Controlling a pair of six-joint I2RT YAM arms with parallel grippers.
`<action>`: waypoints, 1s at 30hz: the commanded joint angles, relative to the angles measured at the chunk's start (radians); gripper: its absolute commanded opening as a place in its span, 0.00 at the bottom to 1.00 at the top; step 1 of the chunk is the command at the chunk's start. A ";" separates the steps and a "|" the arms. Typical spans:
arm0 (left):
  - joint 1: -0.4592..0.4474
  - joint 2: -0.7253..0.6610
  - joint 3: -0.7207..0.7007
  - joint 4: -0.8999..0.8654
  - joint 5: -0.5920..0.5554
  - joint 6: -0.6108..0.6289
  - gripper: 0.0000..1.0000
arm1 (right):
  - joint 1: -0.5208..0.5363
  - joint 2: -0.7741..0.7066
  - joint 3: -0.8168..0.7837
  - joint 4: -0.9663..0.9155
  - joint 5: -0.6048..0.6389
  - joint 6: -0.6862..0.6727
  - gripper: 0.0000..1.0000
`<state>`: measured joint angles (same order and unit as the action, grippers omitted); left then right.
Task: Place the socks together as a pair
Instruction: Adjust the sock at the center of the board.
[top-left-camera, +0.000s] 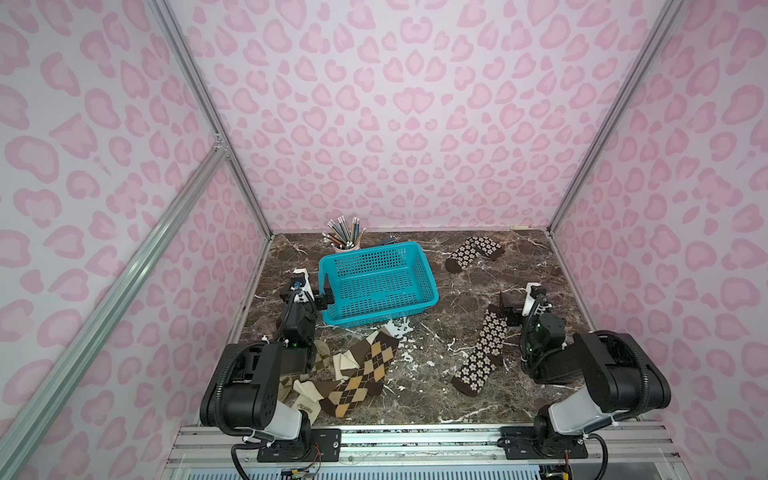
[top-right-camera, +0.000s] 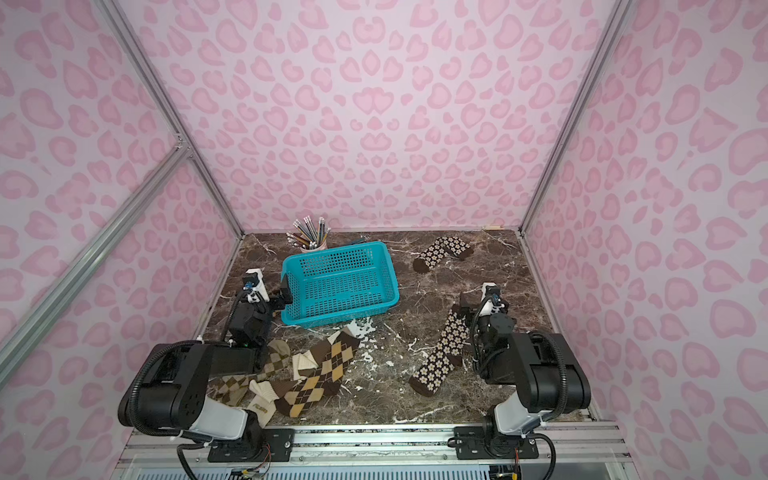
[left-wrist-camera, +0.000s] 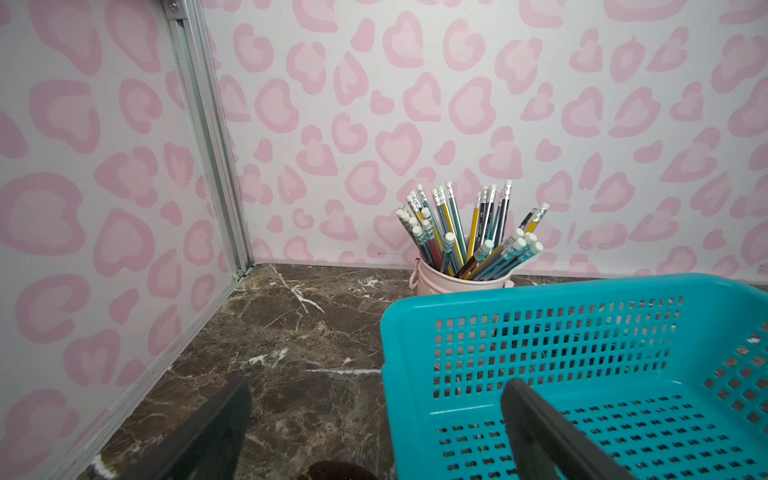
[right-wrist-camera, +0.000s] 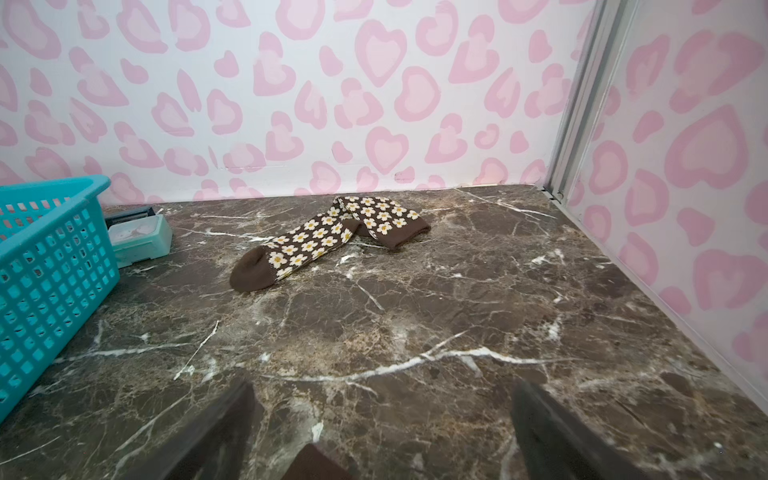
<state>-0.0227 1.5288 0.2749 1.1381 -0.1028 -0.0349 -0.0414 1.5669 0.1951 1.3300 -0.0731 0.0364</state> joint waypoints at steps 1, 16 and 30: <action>0.000 -0.003 0.006 0.023 -0.002 0.001 0.97 | 0.002 0.000 0.006 0.038 -0.007 -0.006 1.00; 0.000 -0.001 0.008 0.017 -0.002 0.001 0.97 | 0.001 0.002 0.008 0.039 -0.007 -0.004 1.00; -0.005 -0.327 0.169 -0.430 -0.150 -0.102 0.97 | 0.025 -0.393 0.109 -0.506 0.014 0.142 1.00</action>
<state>-0.0280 1.2766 0.4114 0.8440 -0.1768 -0.0750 -0.0250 1.2385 0.2581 1.0683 -0.0410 0.0822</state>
